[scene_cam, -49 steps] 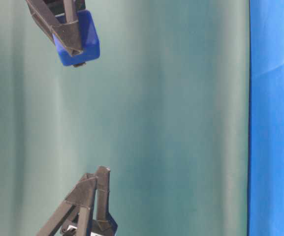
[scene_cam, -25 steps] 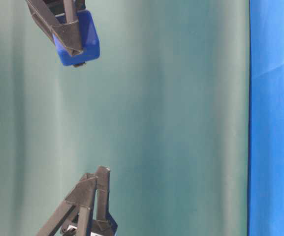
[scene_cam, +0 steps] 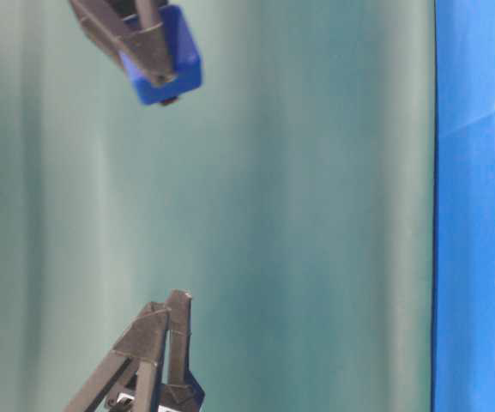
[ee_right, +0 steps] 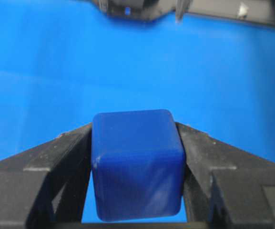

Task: Handover the blue block to the right arm after grasping it with the left arm, then place it in the designated position.

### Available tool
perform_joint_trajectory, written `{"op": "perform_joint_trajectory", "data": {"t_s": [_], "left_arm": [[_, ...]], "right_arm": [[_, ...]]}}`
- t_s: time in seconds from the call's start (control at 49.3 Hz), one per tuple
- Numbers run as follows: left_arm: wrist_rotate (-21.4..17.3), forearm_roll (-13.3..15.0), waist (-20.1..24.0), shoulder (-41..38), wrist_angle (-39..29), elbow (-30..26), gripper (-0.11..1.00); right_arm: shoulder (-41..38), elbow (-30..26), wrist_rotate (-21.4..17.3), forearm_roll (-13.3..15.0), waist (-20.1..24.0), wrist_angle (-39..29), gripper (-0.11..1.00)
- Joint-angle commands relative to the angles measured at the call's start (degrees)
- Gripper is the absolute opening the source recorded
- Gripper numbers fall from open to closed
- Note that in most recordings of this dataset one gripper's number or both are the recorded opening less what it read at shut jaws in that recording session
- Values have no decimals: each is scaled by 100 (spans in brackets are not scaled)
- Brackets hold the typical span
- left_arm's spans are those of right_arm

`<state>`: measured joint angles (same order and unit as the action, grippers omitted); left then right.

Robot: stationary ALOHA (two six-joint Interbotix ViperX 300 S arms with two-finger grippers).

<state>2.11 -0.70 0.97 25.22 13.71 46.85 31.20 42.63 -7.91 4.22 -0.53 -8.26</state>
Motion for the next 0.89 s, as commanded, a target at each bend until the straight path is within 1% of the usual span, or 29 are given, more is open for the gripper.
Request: {"op": "perform_joint_trajectory", "data": {"t_s": [0.0,0.203,0.426,0.872], "left_arm": [[-9,0,9,79,44,-114,92],[-9,0,9,79,44,-114,92],[-9,9,9,79,44,-114,92],[18,0,0,88,44,-105,92]], "right_arm": [[44,-141,-123,-9,9,-246,43],[44,-141,-316,-18,9,-905,43],[44,-149,-466,-18,9,-1424,43],[44,-149,-466,-9,18,-1485,43]]}}
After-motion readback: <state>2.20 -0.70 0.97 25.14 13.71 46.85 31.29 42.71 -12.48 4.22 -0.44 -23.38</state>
